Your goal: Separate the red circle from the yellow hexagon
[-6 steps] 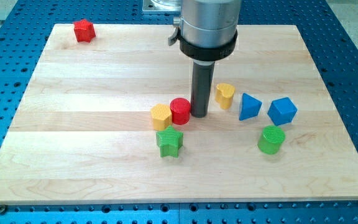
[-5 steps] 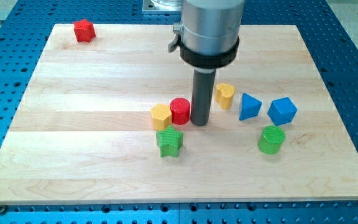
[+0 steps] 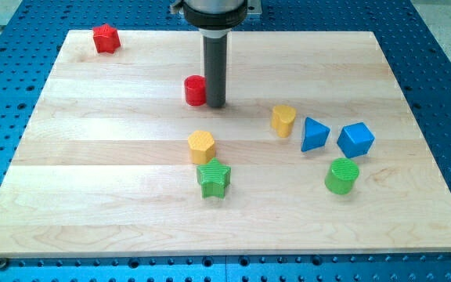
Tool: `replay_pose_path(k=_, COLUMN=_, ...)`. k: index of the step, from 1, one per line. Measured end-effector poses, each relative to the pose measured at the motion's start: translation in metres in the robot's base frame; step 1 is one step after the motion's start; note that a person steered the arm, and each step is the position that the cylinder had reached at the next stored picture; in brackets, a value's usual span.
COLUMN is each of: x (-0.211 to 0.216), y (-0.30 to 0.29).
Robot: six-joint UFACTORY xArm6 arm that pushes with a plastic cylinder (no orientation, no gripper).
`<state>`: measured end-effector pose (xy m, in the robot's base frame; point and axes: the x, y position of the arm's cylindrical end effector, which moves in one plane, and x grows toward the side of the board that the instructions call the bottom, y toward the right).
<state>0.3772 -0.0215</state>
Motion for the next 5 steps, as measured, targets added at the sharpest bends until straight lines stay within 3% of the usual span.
replay_pose_path(k=2, x=-0.016, y=-0.035)
replay_pose_path(k=3, x=0.004, y=-0.082)
replay_pose_path(k=4, x=-0.015, y=-0.101)
replay_pose_path(k=5, x=-0.048, y=-0.084)
